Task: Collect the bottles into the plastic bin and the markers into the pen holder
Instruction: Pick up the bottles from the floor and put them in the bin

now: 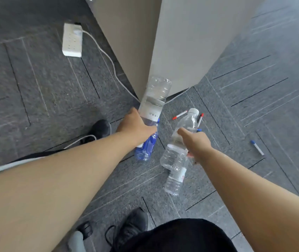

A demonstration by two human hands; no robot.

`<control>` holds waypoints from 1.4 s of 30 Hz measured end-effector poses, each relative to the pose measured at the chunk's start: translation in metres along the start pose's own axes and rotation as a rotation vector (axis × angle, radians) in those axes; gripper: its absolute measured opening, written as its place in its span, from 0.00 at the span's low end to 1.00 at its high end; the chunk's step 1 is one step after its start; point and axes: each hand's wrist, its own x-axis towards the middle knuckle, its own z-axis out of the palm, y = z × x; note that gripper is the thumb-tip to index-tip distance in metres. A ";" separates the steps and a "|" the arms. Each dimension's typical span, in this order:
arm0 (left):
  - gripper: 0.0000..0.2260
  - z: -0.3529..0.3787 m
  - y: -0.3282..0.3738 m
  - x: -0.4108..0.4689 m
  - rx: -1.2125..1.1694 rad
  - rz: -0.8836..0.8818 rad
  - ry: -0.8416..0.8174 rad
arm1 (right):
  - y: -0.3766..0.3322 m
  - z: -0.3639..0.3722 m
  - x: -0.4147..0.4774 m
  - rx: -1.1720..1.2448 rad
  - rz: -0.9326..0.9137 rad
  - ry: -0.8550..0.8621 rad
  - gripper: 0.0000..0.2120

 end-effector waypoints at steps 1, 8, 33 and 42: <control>0.27 -0.011 0.011 -0.013 0.006 0.025 0.002 | -0.009 -0.014 -0.016 0.029 -0.017 0.017 0.17; 0.28 -0.106 0.087 -0.126 -0.002 0.234 0.120 | -0.061 -0.118 -0.155 0.218 -0.278 0.158 0.14; 0.24 -0.602 -0.066 -0.426 -0.349 0.403 1.162 | -0.320 -0.019 -0.602 0.311 -1.248 -0.157 0.14; 0.21 -0.748 -0.155 -0.451 -0.279 0.266 1.531 | -0.448 0.120 -0.686 0.391 -1.270 -0.549 0.31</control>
